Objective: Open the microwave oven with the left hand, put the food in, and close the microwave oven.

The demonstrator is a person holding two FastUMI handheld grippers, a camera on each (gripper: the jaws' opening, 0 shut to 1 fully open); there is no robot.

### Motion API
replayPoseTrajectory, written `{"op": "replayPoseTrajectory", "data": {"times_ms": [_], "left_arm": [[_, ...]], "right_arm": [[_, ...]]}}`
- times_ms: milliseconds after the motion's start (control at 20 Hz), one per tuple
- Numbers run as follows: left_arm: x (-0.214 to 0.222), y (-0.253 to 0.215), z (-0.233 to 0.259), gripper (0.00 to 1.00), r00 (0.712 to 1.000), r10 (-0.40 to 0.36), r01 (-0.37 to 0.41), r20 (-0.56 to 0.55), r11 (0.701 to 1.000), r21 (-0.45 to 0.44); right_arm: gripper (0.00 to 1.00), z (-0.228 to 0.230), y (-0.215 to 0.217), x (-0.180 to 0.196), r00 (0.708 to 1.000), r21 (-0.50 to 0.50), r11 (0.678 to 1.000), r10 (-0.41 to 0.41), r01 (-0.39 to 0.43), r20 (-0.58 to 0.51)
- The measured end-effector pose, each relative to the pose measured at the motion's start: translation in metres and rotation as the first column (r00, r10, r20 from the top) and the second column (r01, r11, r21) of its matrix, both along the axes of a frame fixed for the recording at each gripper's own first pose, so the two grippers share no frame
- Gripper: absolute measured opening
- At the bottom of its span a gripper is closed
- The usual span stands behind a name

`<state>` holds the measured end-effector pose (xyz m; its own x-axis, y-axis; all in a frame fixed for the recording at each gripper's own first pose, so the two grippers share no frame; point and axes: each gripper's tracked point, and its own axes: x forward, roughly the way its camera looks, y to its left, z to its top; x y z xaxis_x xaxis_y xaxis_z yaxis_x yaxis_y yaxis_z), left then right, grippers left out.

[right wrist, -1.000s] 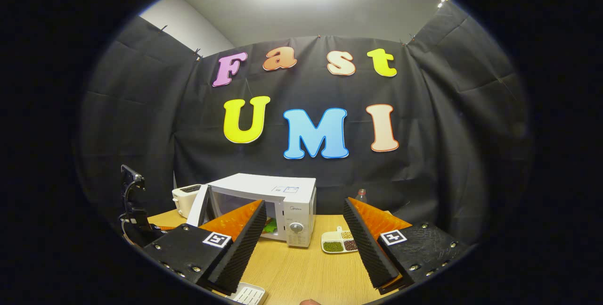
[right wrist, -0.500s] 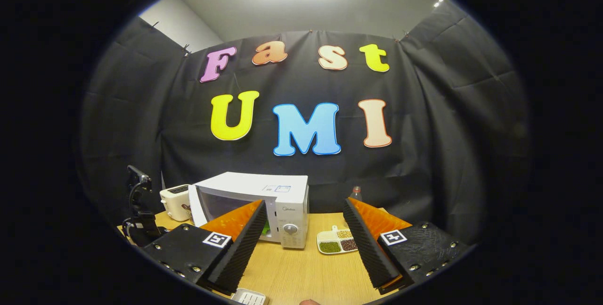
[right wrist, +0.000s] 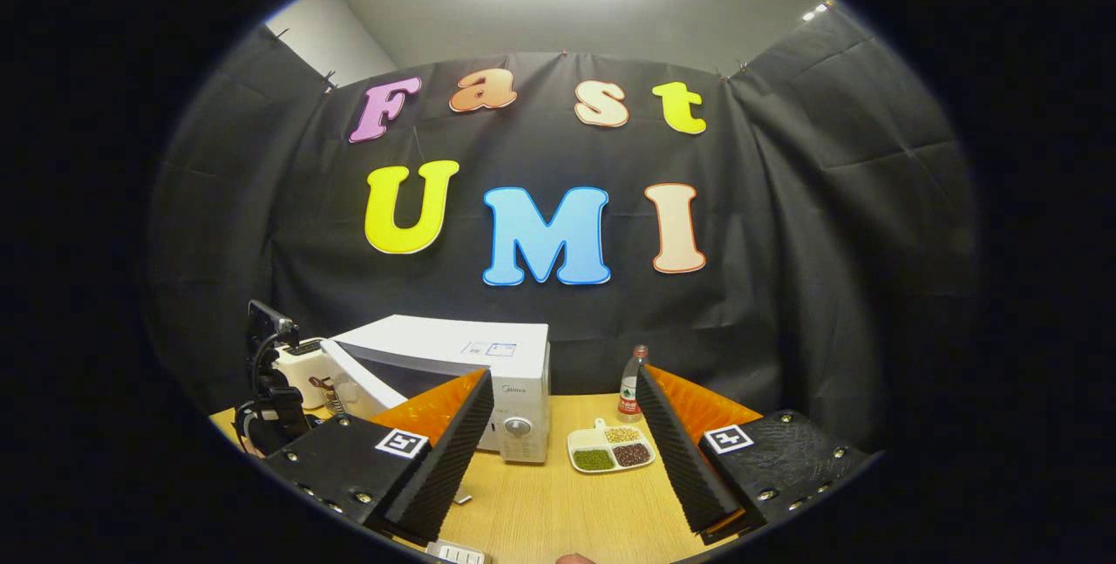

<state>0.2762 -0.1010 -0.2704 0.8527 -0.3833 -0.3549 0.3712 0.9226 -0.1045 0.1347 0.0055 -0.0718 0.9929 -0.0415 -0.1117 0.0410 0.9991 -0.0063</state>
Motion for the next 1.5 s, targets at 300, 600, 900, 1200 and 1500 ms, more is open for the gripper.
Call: {"op": "replayPoseTrajectory", "data": {"times_ms": [300,600,900,1200,1500], "left_arm": [[0.027,-0.019,-0.002,0.1,0.999,-0.048,0.048,0.014,0.999,0.001],[0.053,-0.035,-0.007,0.11,0.997,-0.069,0.069,0.022,0.998,-0.002],[0.08,-0.045,-0.012,0.1,0.997,-0.066,0.066,0.044,0.998,0.009],[0.092,-0.049,-0.016,0.07,0.999,-0.025,0.025,0.034,1.0,-0.015],[0.102,-0.047,-0.017,0.08,0.999,0.022,-0.021,0.025,1.0,-0.013]], "right_arm": [[0.99,-0.004,-0.008,0.002,0.998,-0.005,0.998,-0.059,0.059,-0.01],[0.99,-0.015,-0.011,0.003,0.995,-0.025,0.995,-0.094,0.093,-0.037],[0.99,-0.018,-0.013,0.007,0.992,-0.036,0.992,-0.119,0.117,-0.049],[0.99,-0.024,-0.018,0.012,0.99,-0.05,0.991,-0.129,0.126,-0.063],[0.99,-0.034,-0.009,0.019,0.991,-0.039,0.994,-0.103,0.1,-0.088]]}}
